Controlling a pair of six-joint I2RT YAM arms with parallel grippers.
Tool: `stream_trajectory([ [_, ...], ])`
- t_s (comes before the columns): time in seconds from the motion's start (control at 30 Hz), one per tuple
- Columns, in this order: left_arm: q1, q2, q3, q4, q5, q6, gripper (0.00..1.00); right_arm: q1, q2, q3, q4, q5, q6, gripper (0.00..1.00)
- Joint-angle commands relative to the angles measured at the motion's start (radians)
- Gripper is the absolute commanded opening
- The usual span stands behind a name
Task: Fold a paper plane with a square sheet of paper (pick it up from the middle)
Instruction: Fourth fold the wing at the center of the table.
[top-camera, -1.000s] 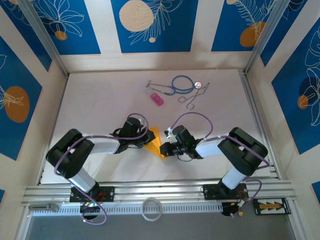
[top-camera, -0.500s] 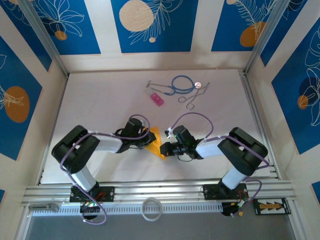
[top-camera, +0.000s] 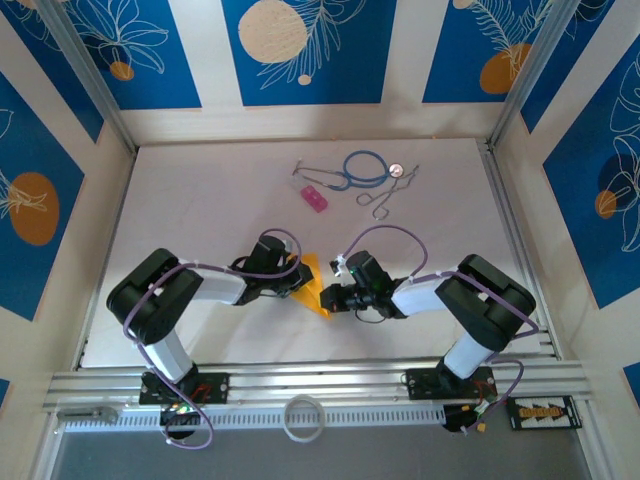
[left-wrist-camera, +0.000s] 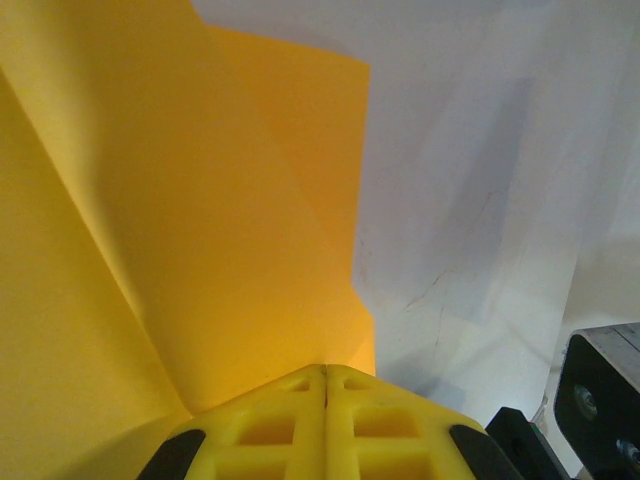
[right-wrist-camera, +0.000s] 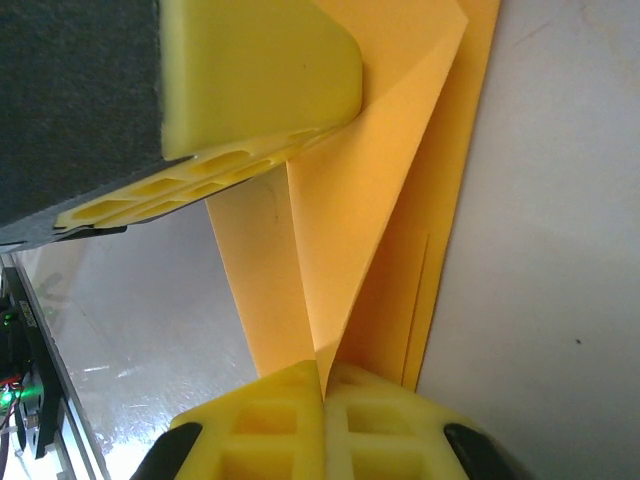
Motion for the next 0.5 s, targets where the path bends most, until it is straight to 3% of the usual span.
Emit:
stream_trajectory([
  [0.0,-0.008,0.021,0.024,-0.032,-0.018,0.027,0.03,-0.011,0.026,-0.013,-0.08,-0.004,0.007,0.01],
  [0.47,-0.003,0.041,0.038,-0.079,-0.043,0.04,0.02,-0.02,0.032,-0.004,-0.103,-0.023,0.01,0.01],
])
